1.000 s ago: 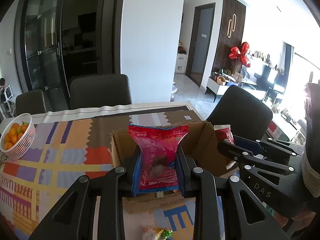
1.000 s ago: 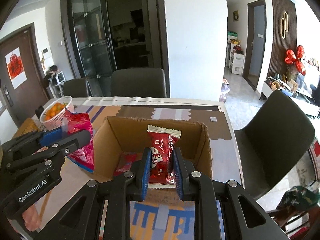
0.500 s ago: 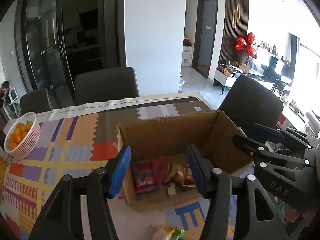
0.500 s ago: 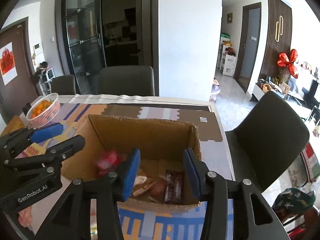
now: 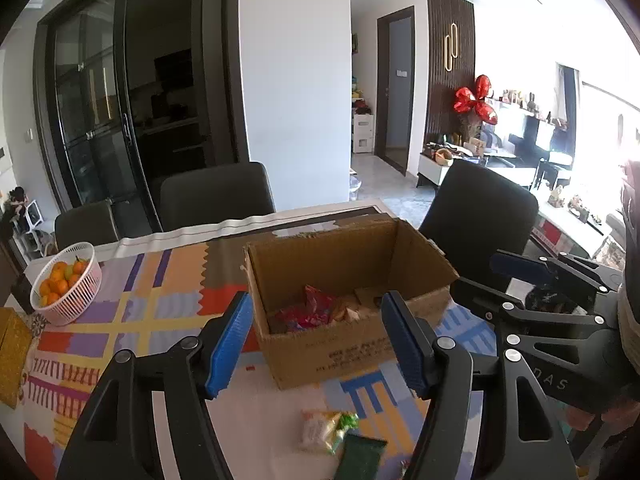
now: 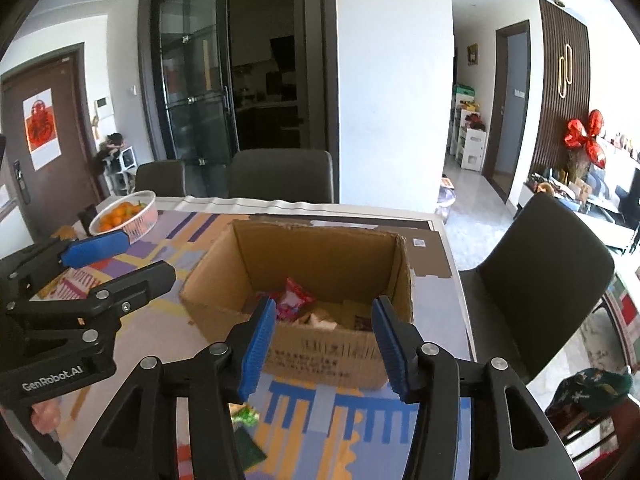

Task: Organize snacks
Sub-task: 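Move both grippers back to the snacks on the mat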

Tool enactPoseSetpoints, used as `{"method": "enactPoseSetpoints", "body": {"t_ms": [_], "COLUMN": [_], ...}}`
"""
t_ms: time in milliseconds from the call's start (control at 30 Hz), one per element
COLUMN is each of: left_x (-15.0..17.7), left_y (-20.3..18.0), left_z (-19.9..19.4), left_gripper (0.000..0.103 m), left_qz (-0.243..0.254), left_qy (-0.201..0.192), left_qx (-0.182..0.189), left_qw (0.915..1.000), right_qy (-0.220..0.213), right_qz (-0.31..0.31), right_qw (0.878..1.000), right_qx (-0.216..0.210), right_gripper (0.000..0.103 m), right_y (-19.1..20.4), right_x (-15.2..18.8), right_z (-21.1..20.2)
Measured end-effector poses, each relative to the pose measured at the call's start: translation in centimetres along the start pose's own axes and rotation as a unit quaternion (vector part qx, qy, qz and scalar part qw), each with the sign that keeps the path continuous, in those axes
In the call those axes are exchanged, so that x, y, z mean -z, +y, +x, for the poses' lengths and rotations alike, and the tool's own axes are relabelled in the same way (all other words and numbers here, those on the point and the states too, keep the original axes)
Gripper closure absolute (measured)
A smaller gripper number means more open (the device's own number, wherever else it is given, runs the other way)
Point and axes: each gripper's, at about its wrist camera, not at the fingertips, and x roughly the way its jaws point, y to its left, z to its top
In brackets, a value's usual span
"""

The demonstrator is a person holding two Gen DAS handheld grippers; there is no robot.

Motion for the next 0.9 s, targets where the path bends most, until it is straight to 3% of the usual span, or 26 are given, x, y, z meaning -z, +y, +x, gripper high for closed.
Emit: {"method": "enactPoseSetpoints", "body": {"t_ms": [433, 900], "left_x": [4.7, 10.7], "left_y": [-1.2, -2.6], "left_z": [-4.4, -4.6], "left_gripper": [0.035, 0.034], "left_qz": [0.007, 0.01], "left_qy": [0.002, 0.06], "left_qx": [0.008, 0.022], "left_qw": [0.9999, 0.9979], "right_qy": [-0.013, 0.051], "right_qz": [-0.025, -0.065], "right_qw": [1.0, 0.997], "right_qx": [0.004, 0.001], "right_gripper": [0.047, 0.047], "right_y": [2.2, 3.2], "right_x": [4.1, 9.7], "right_z": [-4.6, -4.7]}}
